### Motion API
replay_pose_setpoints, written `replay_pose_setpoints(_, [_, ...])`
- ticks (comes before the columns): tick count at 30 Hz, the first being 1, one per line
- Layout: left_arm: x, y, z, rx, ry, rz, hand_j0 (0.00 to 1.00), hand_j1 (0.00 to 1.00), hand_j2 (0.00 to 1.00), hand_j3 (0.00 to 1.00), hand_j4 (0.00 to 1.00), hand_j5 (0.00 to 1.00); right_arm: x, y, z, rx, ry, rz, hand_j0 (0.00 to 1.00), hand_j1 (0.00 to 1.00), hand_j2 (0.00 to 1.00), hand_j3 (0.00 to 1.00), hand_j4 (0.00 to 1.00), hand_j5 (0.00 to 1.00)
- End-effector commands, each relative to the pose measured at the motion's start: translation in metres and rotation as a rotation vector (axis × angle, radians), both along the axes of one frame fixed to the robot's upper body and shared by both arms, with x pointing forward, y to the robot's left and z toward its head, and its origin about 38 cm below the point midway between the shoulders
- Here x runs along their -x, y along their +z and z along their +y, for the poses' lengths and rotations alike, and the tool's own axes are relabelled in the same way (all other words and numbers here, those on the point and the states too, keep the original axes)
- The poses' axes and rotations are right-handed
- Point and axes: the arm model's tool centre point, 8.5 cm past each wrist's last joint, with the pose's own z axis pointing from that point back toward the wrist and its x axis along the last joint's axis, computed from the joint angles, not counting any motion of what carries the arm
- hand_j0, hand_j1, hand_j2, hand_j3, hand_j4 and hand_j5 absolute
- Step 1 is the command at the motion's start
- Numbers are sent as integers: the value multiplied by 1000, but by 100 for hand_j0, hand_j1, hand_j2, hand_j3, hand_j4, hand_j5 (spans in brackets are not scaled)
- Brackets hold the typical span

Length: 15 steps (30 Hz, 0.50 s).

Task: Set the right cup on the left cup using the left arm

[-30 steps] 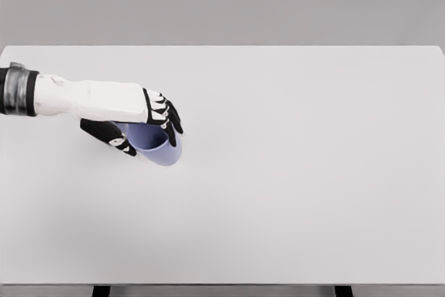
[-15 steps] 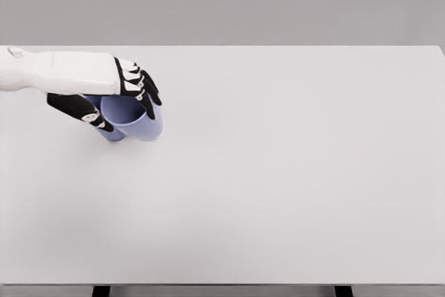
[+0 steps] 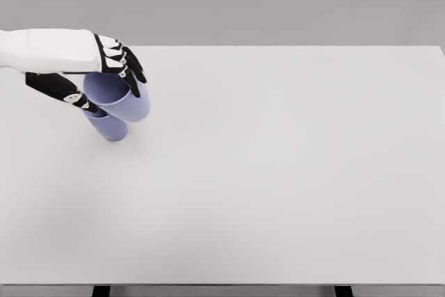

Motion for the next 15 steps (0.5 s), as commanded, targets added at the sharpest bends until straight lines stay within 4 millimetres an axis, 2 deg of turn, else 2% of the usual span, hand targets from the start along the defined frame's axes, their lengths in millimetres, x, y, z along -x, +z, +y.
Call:
replay_pose_setpoints(1, [-5, 1, 8, 8, 33, 4, 58, 58, 58, 58, 58, 58, 0, 0, 0, -1, 1, 0, 100, 100, 100, 100, 100, 100])
replay_pose_setpoints(12, [-20, 2, 31, 8, 117, 4, 58, 58, 58, 58, 58, 58, 0, 0, 0, -1, 1, 0, 100, 100, 100, 100, 100, 100])
replay_pose_setpoints(15, [-20, 5, 46, -7, 158, -4, 58, 58, 58, 58, 58, 58, 0, 0, 0, 1, -1, 0, 100, 100, 100, 100, 100, 100])
